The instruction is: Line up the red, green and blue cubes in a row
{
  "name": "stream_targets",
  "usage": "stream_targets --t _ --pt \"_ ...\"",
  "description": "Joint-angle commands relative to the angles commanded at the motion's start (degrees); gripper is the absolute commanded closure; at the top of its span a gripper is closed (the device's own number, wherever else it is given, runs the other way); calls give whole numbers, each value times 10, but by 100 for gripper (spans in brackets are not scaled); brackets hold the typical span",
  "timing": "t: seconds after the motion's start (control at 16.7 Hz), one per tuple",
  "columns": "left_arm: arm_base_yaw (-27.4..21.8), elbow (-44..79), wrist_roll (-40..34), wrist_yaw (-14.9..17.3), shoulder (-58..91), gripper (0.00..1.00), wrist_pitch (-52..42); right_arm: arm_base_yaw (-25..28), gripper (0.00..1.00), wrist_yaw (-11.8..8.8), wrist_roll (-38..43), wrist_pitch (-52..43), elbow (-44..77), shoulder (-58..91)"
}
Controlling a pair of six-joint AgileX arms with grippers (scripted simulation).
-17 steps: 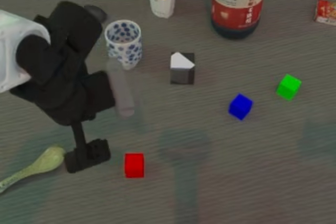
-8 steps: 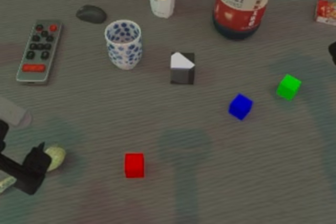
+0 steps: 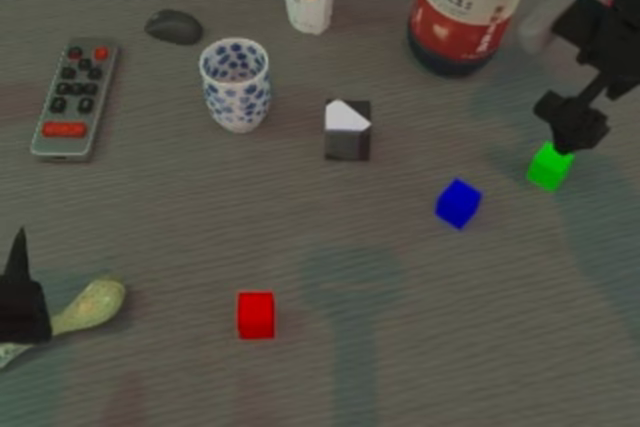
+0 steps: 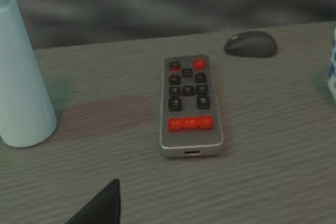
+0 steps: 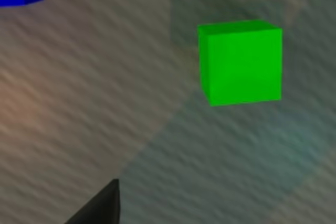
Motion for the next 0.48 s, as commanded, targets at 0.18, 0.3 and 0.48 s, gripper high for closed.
stream_targets --t 0.18,0.3,0.48 --pt "16 -30 -43 2 -63 0 49 6 0 1 -26 -41 85 81" --pt "21 -38 -59 3 -88 0 67 8 0 1 -35 -55 114 110" --pt "22 -41 -62 3 -93 0 71 9 0 1 -37 -57 120 116"
